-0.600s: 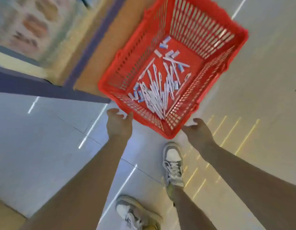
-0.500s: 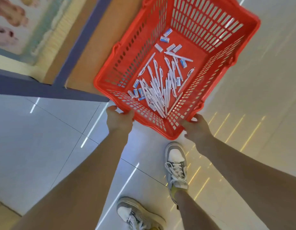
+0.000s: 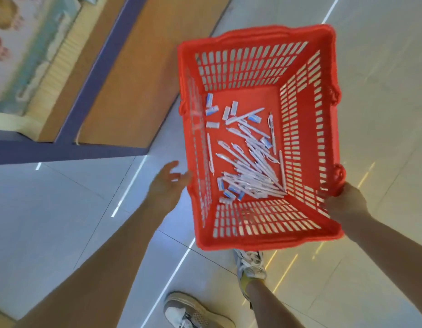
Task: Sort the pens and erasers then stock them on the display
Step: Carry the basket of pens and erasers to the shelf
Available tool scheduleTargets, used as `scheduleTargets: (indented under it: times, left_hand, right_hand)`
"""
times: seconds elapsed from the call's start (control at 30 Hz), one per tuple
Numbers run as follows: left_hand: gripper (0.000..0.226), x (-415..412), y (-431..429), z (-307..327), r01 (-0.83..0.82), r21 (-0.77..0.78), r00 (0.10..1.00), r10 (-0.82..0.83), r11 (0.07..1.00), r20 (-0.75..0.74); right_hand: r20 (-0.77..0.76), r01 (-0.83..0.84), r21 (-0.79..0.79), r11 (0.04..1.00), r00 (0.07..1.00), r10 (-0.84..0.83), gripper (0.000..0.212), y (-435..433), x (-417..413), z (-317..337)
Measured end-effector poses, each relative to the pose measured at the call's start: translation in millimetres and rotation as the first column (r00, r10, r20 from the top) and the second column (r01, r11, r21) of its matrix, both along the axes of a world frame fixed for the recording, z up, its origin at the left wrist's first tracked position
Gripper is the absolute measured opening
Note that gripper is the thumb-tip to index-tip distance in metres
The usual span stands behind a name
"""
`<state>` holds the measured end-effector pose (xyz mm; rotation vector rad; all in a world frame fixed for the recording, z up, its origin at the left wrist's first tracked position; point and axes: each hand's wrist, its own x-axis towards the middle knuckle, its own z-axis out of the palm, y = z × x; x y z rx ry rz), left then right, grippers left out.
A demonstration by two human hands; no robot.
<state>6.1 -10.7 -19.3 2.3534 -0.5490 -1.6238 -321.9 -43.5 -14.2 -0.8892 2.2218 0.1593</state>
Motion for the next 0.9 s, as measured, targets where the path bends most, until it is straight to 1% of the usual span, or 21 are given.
scheduleTargets:
  times: [0.03,0.07,0.1,0.13,0.2,0.23,0.33,0.4,0.47,0.57,0.63,0.67,0.73,0.83,0.9]
  left_hand:
    - [0.043,-13.9,-2.1,-4.1,-0.035,0.02,0.991,0.037,0.999,-0.127]
    - [0.044,-27.3,0.8,-11.3,-0.055,0.018,0.985,0.057,0.998,-0.161]
    - [0.047,-39.5,5.8,-19.6,-0.085,-0.001,0.987,0.084,0.996,-0.134]
    - [0.043,-48.3,10.5,-23.2,-0.103,-0.02,0.992,0.101,0.995,-0.079]
    - [0.029,-53.0,19.9,-23.2,-0.046,-0.059,0.994,0.051,0.997,0.1]
    - [0.03,-52.2,21.6,-17.6,-0.017,-0.071,0.986,0.029,0.997,0.165]
    - [0.041,-43.2,28.9,7.2,-0.01,-0.101,0.978,0.031,0.995,0.206]
    - [0.041,-37.1,42.5,24.6,-0.023,-0.122,0.981,0.046,0.992,0.19]
    - [0.035,-27.6,64.2,53.3,-0.044,-0.145,0.984,0.068,0.988,0.164]
    - [0.028,-17.3,104.5,103.6,-0.039,-0.146,0.99,0.058,0.989,0.132]
    - [0.024,-12.1,135.7,140.7,-0.057,-0.144,0.992,0.072,0.988,0.103]
    - [0.023,-9.7,151.1,160.4,-0.071,-0.139,0.992,0.084,0.988,0.091]
    - [0.024,-2.4,183.6,197.0,-0.09,-0.122,0.99,0.102,0.988,0.098]
    - [0.038,14.8,236.5,250.7,-0.144,-0.108,0.977,0.159,0.984,0.142]
    - [0.04,32.0,276.7,285.7,-0.218,-0.095,0.962,0.23,0.971,0.147]
  right_hand:
    - [-0.03,-0.043,0.022,0.999,0.999,0.044,0.028,-1.8,-6.4,3.0]
    - [-0.046,-0.082,0.033,0.996,0.995,0.083,0.028,-2.7,-12.2,3.9]
    - [-0.048,-0.103,0.037,0.994,0.993,0.105,0.027,-3.5,-15.8,4.4]
    - [-0.044,-0.121,0.038,0.992,0.992,0.122,0.026,-3.4,-17.6,4.3]
    - [-0.029,-0.142,0.026,0.99,0.989,0.143,0.024,-1.5,-17.1,7.3]
    - [-0.017,-0.14,0.008,0.99,0.99,0.14,0.023,-0.6,-16.7,10.5]
    - [-0.001,-0.121,-0.049,0.991,0.993,0.121,0.021,6.6,-14.9,33.6]
    - [0.008,-0.114,-0.073,0.991,0.993,0.115,0.019,16.6,-15.5,55.8]
    - [0.009,-0.136,-0.078,0.988,0.99,0.137,0.017,30.0,-11.0,92.9]
    - [-0.005,-0.188,-0.057,0.981,0.982,0.188,0.033,52.8,-3.4,157.4]
    - [-0.015,-0.252,-0.047,0.967,0.968,0.251,0.039,72.1,5.6,198.1]
    - [-0.008,-0.288,-0.047,0.956,0.957,0.288,0.036,83.6,11.2,215.6]
    - [0.012,-0.339,-0.062,0.939,0.94,0.341,0.021,107.5,23.1,245.9]
    - [0.052,-0.386,-0.057,0.921,0.92,0.389,0.025,139.7,48.6,283.7]
    - [0.105,-0.415,-0.059,0.908,0.902,0.419,0.026,158.1,75.2,308.5]
